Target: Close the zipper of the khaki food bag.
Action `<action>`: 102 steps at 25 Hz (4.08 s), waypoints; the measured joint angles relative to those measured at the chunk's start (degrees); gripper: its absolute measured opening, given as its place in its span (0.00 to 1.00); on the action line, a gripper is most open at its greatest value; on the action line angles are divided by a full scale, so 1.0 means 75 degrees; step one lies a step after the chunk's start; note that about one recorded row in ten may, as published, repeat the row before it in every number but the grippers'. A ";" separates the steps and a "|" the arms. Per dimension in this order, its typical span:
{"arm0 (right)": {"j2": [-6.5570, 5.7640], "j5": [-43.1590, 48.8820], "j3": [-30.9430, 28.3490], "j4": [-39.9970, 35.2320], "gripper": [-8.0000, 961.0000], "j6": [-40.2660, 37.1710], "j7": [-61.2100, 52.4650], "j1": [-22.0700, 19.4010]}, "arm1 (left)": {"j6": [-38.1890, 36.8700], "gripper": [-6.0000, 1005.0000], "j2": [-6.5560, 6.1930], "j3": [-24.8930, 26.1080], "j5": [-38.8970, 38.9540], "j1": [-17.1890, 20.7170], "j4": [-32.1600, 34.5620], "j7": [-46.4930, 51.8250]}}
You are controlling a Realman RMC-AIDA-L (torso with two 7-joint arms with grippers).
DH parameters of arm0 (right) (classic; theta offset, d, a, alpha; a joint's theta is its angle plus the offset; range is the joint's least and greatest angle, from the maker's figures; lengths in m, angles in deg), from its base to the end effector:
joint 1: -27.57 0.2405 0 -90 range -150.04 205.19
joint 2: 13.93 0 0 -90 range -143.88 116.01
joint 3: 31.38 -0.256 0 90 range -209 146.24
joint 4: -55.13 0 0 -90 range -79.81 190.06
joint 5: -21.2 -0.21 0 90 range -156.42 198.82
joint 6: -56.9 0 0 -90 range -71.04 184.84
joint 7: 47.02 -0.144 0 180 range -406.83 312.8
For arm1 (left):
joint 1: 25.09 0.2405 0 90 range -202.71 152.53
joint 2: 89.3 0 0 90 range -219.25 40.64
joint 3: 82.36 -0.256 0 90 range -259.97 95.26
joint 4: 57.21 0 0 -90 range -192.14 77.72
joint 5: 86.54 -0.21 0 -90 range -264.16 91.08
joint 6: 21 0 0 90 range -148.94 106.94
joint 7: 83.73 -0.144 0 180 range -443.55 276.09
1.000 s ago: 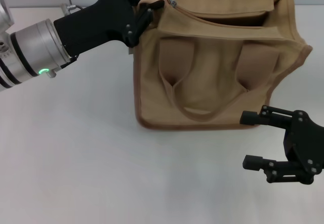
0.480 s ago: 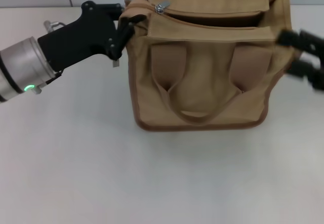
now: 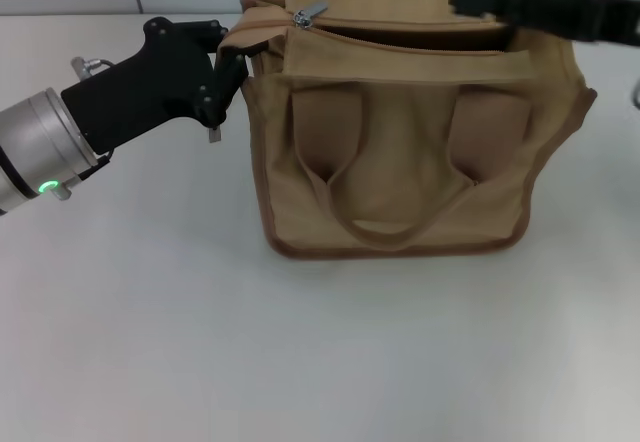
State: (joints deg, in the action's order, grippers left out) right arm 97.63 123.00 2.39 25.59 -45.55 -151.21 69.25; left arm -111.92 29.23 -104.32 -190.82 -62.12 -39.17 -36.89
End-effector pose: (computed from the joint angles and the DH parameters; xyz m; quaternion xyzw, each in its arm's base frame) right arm 0.1898 0.3692 0.0617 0.8617 -0.3105 -0.4012 0.0080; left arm -0.2319 0.3513 -0.0023 -0.8757 -0.0670 -0.4009 0.2606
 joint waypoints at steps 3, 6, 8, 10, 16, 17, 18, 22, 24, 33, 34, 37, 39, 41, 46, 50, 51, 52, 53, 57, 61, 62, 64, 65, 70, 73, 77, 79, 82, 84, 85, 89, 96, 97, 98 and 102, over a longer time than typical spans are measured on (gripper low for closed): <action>-0.0078 0.0000 0.0516 -0.0066 0.86 0.0634 -0.0777 0.0404 | 0.0013 0.02 0.0015 0.0000 0.0001 0.0005 -0.0012 0.0000; -0.0127 0.0000 0.0779 -0.0182 0.86 0.0858 -0.1227 0.0565 | -0.0017 0.02 0.0025 0.0000 0.0000 -0.0008 -0.0015 0.0000; -0.0171 0.0009 0.0930 -0.0277 0.86 0.0925 -0.1632 0.0730 | -0.0041 0.02 0.0029 -0.0001 0.0015 -0.0030 -0.0021 0.0000; -0.0219 0.0078 0.0967 -0.0306 0.86 0.0946 -0.2024 0.0908 | -0.0052 0.02 0.0030 -0.0006 0.0050 -0.0049 -0.0026 0.0000; -0.0281 0.0683 0.0975 -0.0295 0.86 0.1126 -0.2824 0.1471 | -0.0144 0.02 0.0028 -0.0012 0.0087 -0.0093 -0.0029 0.0000; -0.0281 0.0803 0.0976 -0.0279 0.86 0.1185 -0.2899 0.1557 | -0.0151 0.02 0.0028 -0.0013 0.0087 -0.0095 -0.0029 0.0000; -0.0278 0.0907 0.0986 -0.0269 0.86 0.1255 -0.2977 0.1626 | -0.0160 0.01 0.0028 -0.0013 0.0087 -0.0098 -0.0029 0.0000; -0.0239 0.1079 0.1272 -0.0240 0.86 0.1621 -0.3266 0.1801 | -0.0241 0.02 0.0027 -0.0024 0.0088 -0.0101 -0.0027 -0.0002; -0.0220 0.1082 0.1508 -0.0235 0.86 0.1824 -0.3369 0.1844 | -0.0247 0.02 0.0027 -0.0038 0.0089 -0.0102 -0.0027 -0.0010; -0.0178 0.1087 0.1965 0.0003 0.86 0.2231 -0.3593 0.2132 | -0.0253 0.02 0.0027 -0.0049 0.0089 -0.0141 -0.0027 -0.0023; -0.0172 0.1089 0.1973 0.0029 0.86 0.2234 -0.3600 0.2163 | -0.0253 0.02 0.0027 -0.0049 0.0089 -0.0141 -0.0027 -0.0023; -0.0158 0.1100 0.2045 0.0099 0.86 0.2235 -0.3639 0.2238 | -0.0254 0.02 0.0027 -0.0053 0.0088 -0.0152 -0.0027 -0.0024; -0.0143 0.1102 0.2101 0.0112 0.86 0.2205 -0.3684 0.2258 | -0.0253 0.02 0.0027 -0.0054 0.0089 -0.0152 -0.0027 -0.0024; -0.0130 0.1085 0.2123 0.0114 0.86 0.2161 -0.3723 0.2261 | -0.0251 0.02 0.0027 -0.0049 0.0088 -0.0152 -0.0026 -0.0024; -0.0101 0.0923 0.2071 0.0118 0.86 0.1964 -0.3795 0.2197 | -0.0255 0.02 0.0027 -0.0038 0.0088 -0.0124 -0.0027 -0.0024; -0.0087 0.0811 0.2063 0.0118 0.86 0.1840 -0.3795 0.2175 | -0.0255 0.02 0.0027 -0.0032 0.0088 -0.0115 -0.0027 -0.0043; -0.0083 0.0798 0.2062 0.0118 0.86 0.1799 -0.3795 0.2166 | -0.0255 0.02 0.0027 -0.0032 0.0088 -0.0111 -0.0027 -0.0059; -0.0077 0.0766 0.2059 0.0117 0.86 0.1760 -0.3791 0.2147 | -0.0255 0.01 0.0027 -0.0032 0.0088 -0.0108 -0.0027 -0.0073; -0.0064 0.0634 0.2052 0.0107 0.86 0.1688 -0.3754 0.2084 | -0.0255 0.01 0.0027 -0.0033 0.0088 -0.0105 -0.0026 -0.0090; -0.0062 0.0436 0.2050 0.0066 0.86 0.1667 -0.3698 0.1983 | -0.0254 0.02 0.0027 -0.0041 0.0088 -0.0095 -0.0027 -0.0098; -0.0049 0.0410 0.2049 0.0088 0.86 0.1680 -0.3645 0.1963 | -0.0255 0.02 0.0028 -0.0037 0.0088 -0.0094 -0.0027 -0.0105; -0.0039 0.0406 0.2052 0.0088 0.86 0.1696 -0.3638 0.1959 | -0.0259 0.02 0.0027 -0.0035 0.0088 -0.0095 -0.0027 -0.0105; -0.0018 0.0403 0.2054 0.0091 0.86 0.1736 -0.3635 0.1950 | -0.0265 0.01 0.0027 -0.0029 0.0088 -0.0107 -0.0027 -0.0106; -0.0016 0.0402 0.2052 0.0092 0.86 0.1754 -0.3637 0.1940 | -0.0278 0.02 0.0027 -0.0026 0.0088 -0.0112 -0.0027 -0.0106; -0.0013 0.0403 0.2048 0.0129 0.86 0.1924 -0.3673 0.1895 | -0.0370 0.02 0.0028 -0.0014 0.0087 -0.0141 -0.0027 -0.0106; -0.0005 0.0417 0.2076 0.0261 0.86 0.2186 -0.3679 0.1890 | -0.0386 0.02 0.0027 -0.0013 0.0087 -0.0153 -0.0027 -0.0106; 0.0061 0.0398 0.2087 0.0389 0.86 0.2461 -0.3696 0.1887 | -0.0387 0.02 0.0027 -0.0027 0.0086 -0.0167 -0.0035 -0.0106; 0.0110 0.0398 0.2083 0.0395 0.86 0.2509 -0.3684 0.1886 | -0.0392 0.02 0.0027 -0.0033 0.0086 -0.0177 -0.0038 -0.0106; 0.0190 0.0298 0.2049 0.0395 0.86 0.2487 -0.3680 0.1879 | -0.0406 0.02 0.0027 -0.0022 0.0087 -0.0183 -0.0039 -0.0106; 0.0206 0.0086 0.2042 0.0405 0.86 0.2405 -0.3675 0.1836 | -0.0413 0.02 0.0027 -0.0011 0.0089 -0.0185 -0.0039 -0.0106; 0.0207 -0.0031 0.2042 0.0411 0.86 0.2350 -0.3674 0.1803 | -0.0415 0.02 0.0027 -0.0010 0.0090 -0.0185 -0.0039 -0.0106; 0.0207 -0.0444 0.2039 0.0414 0.86 0.2108 -0.3672 0.1677 | -0.0417 0.01 0.0027 -0.0011 0.0096 -0.0185 -0.0039 -0.0105; 0.0192 -0.0502 0.2101 0.0405 0.86 0.2053 -0.3687 0.1626 | -0.0421 0.02 0.0027 -0.0056 0.0179 -0.0219 -0.0039 -0.0098; 0.0177 -0.0495 0.2106 0.0404 0.86 0.2052 -0.3688 0.1624 | -0.0421 0.02 0.0027 -0.0056 0.0180 -0.0222 -0.0039 -0.0097; 0.0155 -0.0489 0.2103 0.0398 0.86 0.2041 -0.3691 0.1620 | -0.0420 0.02 0.0027 -0.0060 0.0182 -0.0227 -0.0039 -0.0095; -0.0001 -0.0453 0.2094 0.0298 0.86 0.1958 -0.3684 0.1596 | -0.0432 0.02 0.0027 -0.0069 0.0183 -0.0231 -0.0039 -0.0090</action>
State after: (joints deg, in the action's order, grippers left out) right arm 97.62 119.60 18.10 27.83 -30.86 -178.84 81.22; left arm -115.16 29.43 -104.84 -189.45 -63.85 -39.46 -37.56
